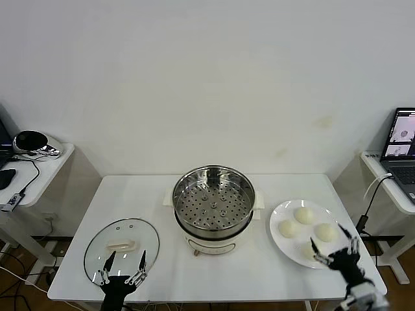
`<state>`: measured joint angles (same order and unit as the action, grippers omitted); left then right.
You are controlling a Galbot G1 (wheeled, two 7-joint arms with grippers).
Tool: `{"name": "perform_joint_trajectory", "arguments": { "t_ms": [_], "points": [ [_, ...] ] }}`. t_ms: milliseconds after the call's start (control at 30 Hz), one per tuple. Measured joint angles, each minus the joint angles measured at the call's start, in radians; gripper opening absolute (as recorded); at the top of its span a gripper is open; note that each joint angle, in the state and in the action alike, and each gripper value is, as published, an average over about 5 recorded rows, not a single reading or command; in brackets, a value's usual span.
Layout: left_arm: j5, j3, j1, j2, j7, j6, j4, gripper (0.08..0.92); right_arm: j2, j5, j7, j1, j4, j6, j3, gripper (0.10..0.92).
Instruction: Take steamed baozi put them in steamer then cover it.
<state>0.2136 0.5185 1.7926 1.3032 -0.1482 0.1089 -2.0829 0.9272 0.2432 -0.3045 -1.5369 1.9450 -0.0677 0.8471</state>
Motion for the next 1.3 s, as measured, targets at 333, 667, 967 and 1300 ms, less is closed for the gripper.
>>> {"name": "perform_joint_trajectory", "arguments": {
  "t_ms": [333, 667, 967, 1300],
  "points": [
    [-0.023, -0.010, -0.019, 0.002, 0.006, -0.003, -0.014, 0.823, -0.274, 0.057, -0.258, 0.302, -0.159, -0.061, -0.178, 0.823],
    [-0.049, 0.000, -0.021, 0.002, -0.007, -0.016, -0.018, 0.823, -0.391, 0.031, -0.523, 0.835, -0.433, -0.055, -0.672, 0.823],
    [-0.065, 0.014, -0.017, 0.004, -0.015, -0.020, -0.020, 0.823, -0.353, 0.028, -0.679, 1.198, -0.671, -0.012, -1.084, 0.823],
    [-0.076, 0.024, -0.015, 0.007, -0.019, -0.020, -0.024, 0.823, -0.245, 0.044, -0.732, 1.358, -0.859, 0.015, -1.304, 0.823]
  ]
}}
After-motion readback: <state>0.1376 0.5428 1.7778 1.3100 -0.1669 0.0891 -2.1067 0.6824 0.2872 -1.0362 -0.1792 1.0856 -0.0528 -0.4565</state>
